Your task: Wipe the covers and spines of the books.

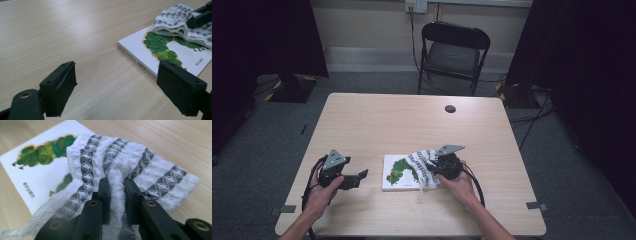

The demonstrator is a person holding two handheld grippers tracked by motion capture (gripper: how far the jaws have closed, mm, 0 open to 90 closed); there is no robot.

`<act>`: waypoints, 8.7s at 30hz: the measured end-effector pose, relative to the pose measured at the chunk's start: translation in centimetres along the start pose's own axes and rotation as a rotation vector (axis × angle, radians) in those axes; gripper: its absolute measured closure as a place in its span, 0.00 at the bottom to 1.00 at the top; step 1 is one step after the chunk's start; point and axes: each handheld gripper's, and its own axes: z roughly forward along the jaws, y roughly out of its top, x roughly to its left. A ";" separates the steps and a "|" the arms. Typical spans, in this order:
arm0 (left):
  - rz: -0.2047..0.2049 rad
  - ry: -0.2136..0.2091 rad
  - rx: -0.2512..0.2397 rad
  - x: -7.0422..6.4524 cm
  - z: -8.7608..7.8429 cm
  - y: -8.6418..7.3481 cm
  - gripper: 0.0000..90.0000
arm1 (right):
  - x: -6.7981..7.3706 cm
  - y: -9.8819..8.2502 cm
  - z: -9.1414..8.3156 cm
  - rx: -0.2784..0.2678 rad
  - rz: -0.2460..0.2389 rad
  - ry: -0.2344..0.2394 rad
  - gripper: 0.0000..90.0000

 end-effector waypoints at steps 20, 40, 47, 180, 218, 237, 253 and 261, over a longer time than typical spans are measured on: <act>0.019 -0.016 0.037 -0.2 0.5 0.0 0.20 | -4.2 -3.9 -8.1 -0.100 0.124 -0.179 0.87; 0.008 0.032 0.042 -0.1 0.9 -0.1 0.21 | -8.0 -9.0 -11.8 -0.057 0.235 -0.317 0.83; 0.013 0.017 0.045 0.0 1.0 -0.1 0.26 | -8.1 -9.7 -10.4 0.027 0.227 -0.324 0.73; 0.075 -0.363 0.204 -5.8 6.1 0.3 0.45 | -3.0 -0.9 1.6 -0.073 0.298 0.030 0.53; 0.063 -0.357 0.202 -5.7 6.2 0.5 0.44 | -3.2 -0.5 -0.5 -0.152 0.302 0.208 0.56; 0.059 -0.342 0.189 -5.7 6.3 0.6 0.41 | -1.5 1.7 1.3 -0.078 0.265 0.289 0.47; 0.010 -0.331 0.194 -5.3 6.8 0.7 0.35 | -1.8 1.5 0.3 -0.107 0.232 0.300 0.60; -0.025 -0.336 0.177 -5.0 6.8 0.7 0.29 | -1.4 1.6 -0.1 -0.135 0.179 0.296 0.65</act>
